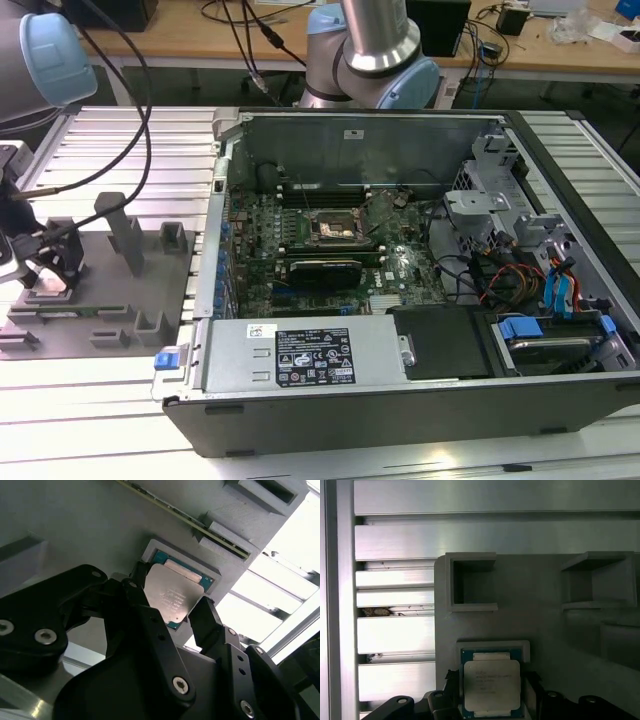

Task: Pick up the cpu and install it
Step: 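Pick up the cpu and move it towards the insertion slot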

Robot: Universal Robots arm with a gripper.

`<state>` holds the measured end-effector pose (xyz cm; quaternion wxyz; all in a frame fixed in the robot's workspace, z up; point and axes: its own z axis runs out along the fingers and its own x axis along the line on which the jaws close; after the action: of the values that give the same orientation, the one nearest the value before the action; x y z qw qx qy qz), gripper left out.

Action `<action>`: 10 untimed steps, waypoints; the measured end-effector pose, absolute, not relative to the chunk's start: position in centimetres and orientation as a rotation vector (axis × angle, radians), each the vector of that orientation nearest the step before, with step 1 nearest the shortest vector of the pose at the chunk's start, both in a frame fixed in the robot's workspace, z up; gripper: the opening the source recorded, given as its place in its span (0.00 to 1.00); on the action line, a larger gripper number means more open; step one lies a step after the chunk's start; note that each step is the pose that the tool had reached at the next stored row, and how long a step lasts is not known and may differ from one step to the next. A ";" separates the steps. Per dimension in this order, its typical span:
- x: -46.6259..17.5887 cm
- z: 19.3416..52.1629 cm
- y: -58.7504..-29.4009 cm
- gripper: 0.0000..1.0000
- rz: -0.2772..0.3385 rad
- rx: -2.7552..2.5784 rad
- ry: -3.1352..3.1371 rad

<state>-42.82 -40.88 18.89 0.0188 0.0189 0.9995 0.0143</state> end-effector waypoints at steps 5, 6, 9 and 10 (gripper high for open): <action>-42.8 18.9 -40.9 0.62 0.045 0.059 3.103; -42.8 18.9 -40.9 0.62 0.045 0.059 3.103; -42.8 18.8 -40.9 0.55 0.045 0.059 3.103; -42.8 18.8 -40.9 0.55 0.045 0.059 3.103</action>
<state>-42.82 -40.88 18.84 0.0188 0.0189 0.9995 0.0144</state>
